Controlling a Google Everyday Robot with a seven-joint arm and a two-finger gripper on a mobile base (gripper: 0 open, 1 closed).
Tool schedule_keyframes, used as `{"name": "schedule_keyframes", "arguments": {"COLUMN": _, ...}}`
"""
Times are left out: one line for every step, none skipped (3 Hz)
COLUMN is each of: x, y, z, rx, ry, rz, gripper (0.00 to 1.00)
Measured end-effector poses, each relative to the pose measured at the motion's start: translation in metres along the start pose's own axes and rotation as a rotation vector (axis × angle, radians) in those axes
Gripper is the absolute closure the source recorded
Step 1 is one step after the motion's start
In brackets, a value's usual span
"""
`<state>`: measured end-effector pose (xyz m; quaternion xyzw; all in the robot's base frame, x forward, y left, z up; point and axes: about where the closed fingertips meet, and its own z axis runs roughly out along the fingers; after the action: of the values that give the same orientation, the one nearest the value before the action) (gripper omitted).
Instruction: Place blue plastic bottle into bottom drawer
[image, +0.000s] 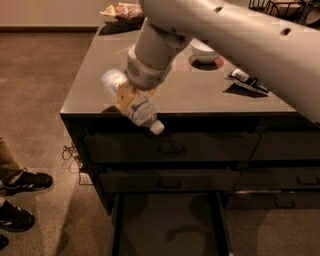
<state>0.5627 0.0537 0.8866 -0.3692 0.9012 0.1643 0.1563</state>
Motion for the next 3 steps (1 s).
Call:
{"name": "schedule_keyframes", "arguments": {"x": 0.042, "y": 0.039, "z": 0.033, "rx": -0.085, "ry": 0.106, "rz": -0.177, "gripper": 1.00}}
{"name": "schedule_keyframes", "arguments": {"x": 0.042, "y": 0.039, "z": 0.033, "rx": -0.084, "ry": 0.106, "rz": -0.176, "gripper": 1.00}}
{"name": "schedule_keyframes", "arguments": {"x": 0.076, "y": 0.039, "z": 0.069, "rx": -0.068, "ry": 0.183, "rz": -0.197, "gripper": 1.00}}
